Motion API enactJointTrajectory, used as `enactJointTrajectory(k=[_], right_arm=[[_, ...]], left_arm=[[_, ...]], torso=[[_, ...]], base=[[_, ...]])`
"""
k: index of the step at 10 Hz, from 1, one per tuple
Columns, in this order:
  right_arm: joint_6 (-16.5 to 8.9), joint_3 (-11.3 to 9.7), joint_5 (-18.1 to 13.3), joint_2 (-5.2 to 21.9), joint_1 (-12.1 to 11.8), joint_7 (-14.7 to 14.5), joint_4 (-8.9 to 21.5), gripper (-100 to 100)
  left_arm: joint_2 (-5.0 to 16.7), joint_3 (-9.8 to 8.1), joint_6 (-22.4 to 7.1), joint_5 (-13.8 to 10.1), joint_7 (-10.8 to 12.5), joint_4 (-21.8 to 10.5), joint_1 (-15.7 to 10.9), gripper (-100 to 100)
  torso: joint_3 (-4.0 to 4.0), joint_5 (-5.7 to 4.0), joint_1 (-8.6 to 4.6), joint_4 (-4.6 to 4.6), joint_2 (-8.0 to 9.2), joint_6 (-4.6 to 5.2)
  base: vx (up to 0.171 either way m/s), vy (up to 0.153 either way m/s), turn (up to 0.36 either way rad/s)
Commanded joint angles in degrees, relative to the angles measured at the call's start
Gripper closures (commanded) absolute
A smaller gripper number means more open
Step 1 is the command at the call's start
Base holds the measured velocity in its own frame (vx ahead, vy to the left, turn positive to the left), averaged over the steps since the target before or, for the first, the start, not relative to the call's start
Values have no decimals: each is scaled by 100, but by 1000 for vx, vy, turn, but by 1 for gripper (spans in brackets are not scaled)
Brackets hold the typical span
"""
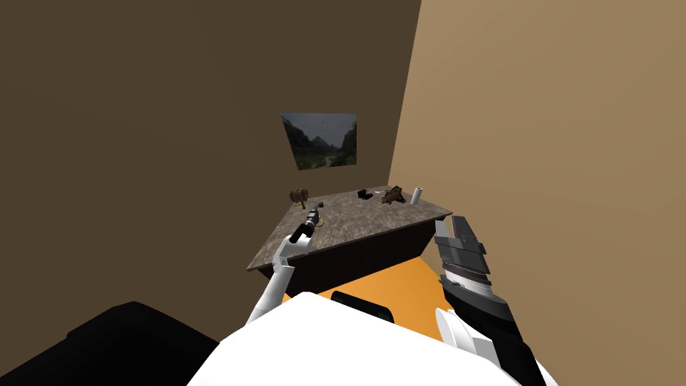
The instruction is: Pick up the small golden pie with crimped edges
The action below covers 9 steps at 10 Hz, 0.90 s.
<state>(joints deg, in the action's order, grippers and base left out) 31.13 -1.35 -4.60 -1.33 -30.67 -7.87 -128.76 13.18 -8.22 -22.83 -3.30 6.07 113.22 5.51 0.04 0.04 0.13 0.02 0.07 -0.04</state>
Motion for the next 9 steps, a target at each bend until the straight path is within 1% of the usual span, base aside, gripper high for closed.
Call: enactJointTrajectory(k=[1, 2, 3, 4, 5, 6, 7, 8, 9], right_arm=[[0, 0, 0, 0, 0, 0, 0, 0], [0, 0, 0, 0, 0, 0, 0, 0], [0, 0, 0, 0, 0, 0, 0, 0], [0, 0, 0, 0, 0, 0, 0, 0], [0, 0, 0, 0, 0, 0, 0, 0], [0, 0, 0, 0, 0, 0, 0, 0], [0, 0, 0, 0, 0, 0, 0, 0], [0, 0, 0, 0, -1, 0, 0, 0], [0, 0, 0, 0, 0, 0, 0, 0]], left_arm=[[20, -64, -286, -2, 63, -104, -159, -100], [20, -64, -449, -2, 63, -104, -159, -100], [26, -115, -602, 2, 112, -201, -292, -100], [26, -115, -769, 2, 112, -201, -292, -100], [29, -167, -928, 6, 161, -297, -424, -100], [29, -167, -1069, 6, 161, -297, -424, -100], [29, -167, -1114, 6, 161, -297, -424, -100], [29, -217, -1339, 10, 209, -393, -553, -100], [29, -217, -1428, 10, 209, -393, -553, -100]], torso=[[0, 0, 0, 0, 0, 0], [0, 0, 0, 0, 0, 3], [0, 0, 1, 0, -1, 0], [0, 0, 3, 0, 0, 2], [-1, 1, 4, 0, -2, -1], [-1, 1, 5, 0, -1, 2], [-1, 1, 2, -1, -3, -1], [-4, 0, -4, -1, -7, -2], [-3, -1, -2, -1, -5, 2]], base=[[-32, 29, -137], [-29, 33, -66], [-33, 40, -104], [-25, 40, -61], [-31, 41, -126], [-25, 35, -52], [-8, 15, 17], [-22, 24, -113], [-20, 32, -71]])
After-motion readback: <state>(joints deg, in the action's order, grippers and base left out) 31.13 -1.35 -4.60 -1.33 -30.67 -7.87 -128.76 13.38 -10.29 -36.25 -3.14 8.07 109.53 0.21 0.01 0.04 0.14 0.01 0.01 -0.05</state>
